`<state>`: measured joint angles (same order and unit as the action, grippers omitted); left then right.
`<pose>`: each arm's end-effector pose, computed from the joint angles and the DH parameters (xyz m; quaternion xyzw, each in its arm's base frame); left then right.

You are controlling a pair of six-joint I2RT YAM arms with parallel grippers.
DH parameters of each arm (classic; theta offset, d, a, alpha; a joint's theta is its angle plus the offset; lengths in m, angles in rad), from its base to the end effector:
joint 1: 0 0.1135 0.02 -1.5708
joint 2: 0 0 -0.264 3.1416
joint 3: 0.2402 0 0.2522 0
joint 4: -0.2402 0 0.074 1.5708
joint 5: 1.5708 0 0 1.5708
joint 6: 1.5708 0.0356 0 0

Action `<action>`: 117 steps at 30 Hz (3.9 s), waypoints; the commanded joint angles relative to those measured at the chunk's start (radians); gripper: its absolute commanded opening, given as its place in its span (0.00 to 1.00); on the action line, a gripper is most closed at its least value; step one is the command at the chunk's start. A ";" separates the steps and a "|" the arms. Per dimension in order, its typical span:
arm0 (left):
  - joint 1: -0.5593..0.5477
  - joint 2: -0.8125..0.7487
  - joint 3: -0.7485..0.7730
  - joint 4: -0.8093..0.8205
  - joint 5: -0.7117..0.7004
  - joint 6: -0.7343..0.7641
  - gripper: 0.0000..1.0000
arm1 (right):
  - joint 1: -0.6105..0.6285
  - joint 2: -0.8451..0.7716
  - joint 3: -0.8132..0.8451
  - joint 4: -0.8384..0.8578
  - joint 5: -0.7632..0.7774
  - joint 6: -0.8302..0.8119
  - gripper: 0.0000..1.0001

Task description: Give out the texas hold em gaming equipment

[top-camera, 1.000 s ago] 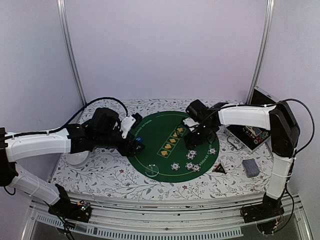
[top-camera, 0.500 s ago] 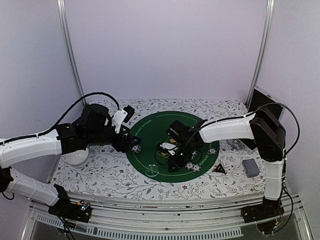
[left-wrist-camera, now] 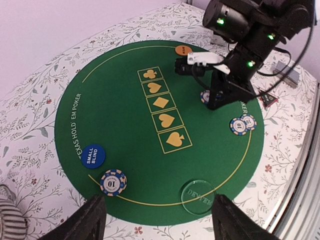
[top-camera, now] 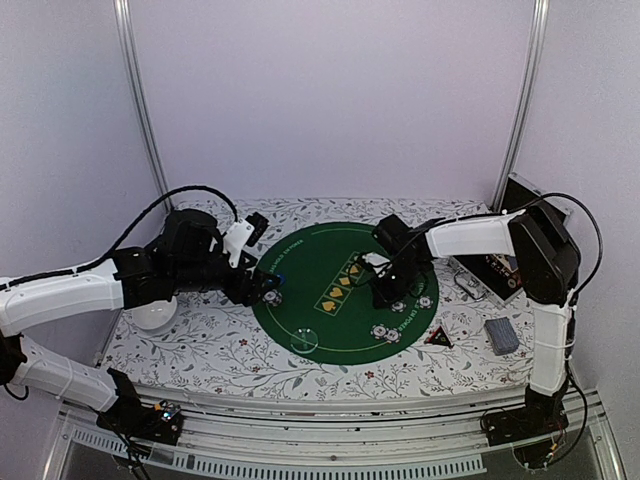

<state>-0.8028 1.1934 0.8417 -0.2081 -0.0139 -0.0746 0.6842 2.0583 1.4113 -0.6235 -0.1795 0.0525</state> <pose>0.1853 -0.1911 0.2727 0.3084 0.8188 -0.2002 0.4410 0.3118 0.2625 0.1428 -0.3186 0.9319 0.1363 0.1071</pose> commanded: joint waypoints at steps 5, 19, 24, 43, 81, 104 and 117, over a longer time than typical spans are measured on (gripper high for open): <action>0.018 -0.030 0.001 -0.024 -0.021 0.013 0.74 | -0.167 0.078 0.104 -0.073 0.226 -0.106 0.03; 0.021 -0.049 -0.017 -0.016 -0.021 0.007 0.75 | 0.048 -0.138 -0.041 -0.110 -0.091 -0.128 0.04; 0.021 -0.040 -0.015 -0.011 -0.018 0.012 0.75 | 0.114 -0.116 -0.133 -0.087 -0.178 -0.087 0.04; 0.024 -0.050 -0.024 -0.022 -0.033 0.025 0.75 | -0.103 0.028 0.054 -0.179 0.263 -0.114 0.03; 0.032 -0.084 -0.036 -0.010 -0.042 0.019 0.75 | -0.163 0.083 0.191 -0.159 0.236 -0.120 0.03; 0.033 -0.108 -0.054 -0.007 -0.049 0.008 0.75 | -0.012 -0.041 -0.055 -0.116 -0.029 -0.118 0.03; 0.033 -0.132 -0.060 -0.012 -0.053 0.009 0.75 | -0.173 0.001 0.152 -0.191 0.156 -0.096 0.03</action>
<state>-0.7811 1.0824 0.7990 -0.2230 -0.0616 -0.0570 0.4904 2.0487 1.4933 -0.7662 -0.0387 -0.0364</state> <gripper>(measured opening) 0.755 0.035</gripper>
